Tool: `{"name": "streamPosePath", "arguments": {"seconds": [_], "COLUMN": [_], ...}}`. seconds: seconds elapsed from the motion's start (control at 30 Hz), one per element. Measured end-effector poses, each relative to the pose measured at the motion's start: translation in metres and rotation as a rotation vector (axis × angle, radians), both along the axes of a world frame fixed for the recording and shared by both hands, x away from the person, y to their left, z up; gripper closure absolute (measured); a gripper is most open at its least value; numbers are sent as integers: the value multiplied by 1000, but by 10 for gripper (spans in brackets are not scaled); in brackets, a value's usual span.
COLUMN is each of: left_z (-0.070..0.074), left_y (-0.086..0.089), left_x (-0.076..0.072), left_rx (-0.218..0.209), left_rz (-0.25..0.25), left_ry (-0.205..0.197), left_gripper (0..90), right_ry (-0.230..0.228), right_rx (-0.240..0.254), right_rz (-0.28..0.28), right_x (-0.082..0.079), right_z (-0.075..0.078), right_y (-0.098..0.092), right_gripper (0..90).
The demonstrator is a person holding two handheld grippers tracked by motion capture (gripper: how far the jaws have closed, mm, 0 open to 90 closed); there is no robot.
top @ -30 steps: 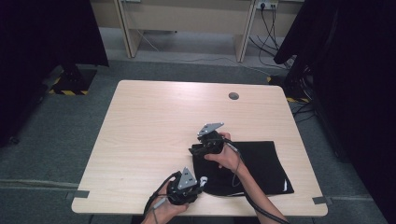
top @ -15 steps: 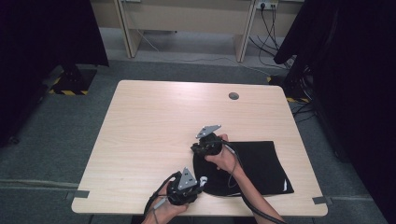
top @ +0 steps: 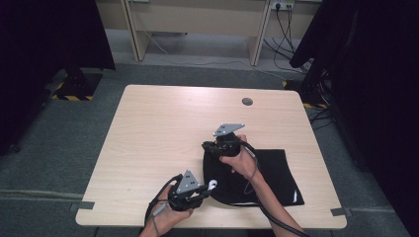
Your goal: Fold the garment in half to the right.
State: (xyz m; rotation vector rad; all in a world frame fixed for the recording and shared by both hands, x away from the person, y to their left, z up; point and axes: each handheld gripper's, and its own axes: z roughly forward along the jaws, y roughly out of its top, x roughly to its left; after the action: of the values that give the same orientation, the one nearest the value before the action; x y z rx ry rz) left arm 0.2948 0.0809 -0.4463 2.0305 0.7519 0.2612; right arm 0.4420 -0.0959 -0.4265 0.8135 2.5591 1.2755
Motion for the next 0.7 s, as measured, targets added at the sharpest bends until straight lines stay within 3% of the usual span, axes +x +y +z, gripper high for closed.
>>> {"name": "streamPosePath", "arguments": {"seconds": [0.13, 0.27, 0.3, 0.33, 0.6, 0.7], "left_z": [15, 29, 33, 36, 52, 54], "left_y": [3, -6, -10, -15, -60, -72], "left_x": [0, 2, 3, 4, 17, 20], "left_rx": [-28, -37, -40, -40, -56, -50], "left_rz": [-3, -32, -40, -51, -132, -132], "left_ry": [-16, -39, -42, -45, -60, -66], "left_gripper": [769, 770, 769, 770, 769, 769], "right_ry": [-27, -59, -65, -99, -126, -127], "right_rx": [38, 66, 71, 71, 106, 119], "right_rz": [2, -4, -9, 6, -44, -69], "right_x": [0, -3, -4, -3, -3, -3], "right_z": [15, 29, 32, 34, 47, 46], "right_y": [-3, -13, -16, -20, -54, -71], "right_gripper": [835, 838, 838, 839, 839, 839]}}
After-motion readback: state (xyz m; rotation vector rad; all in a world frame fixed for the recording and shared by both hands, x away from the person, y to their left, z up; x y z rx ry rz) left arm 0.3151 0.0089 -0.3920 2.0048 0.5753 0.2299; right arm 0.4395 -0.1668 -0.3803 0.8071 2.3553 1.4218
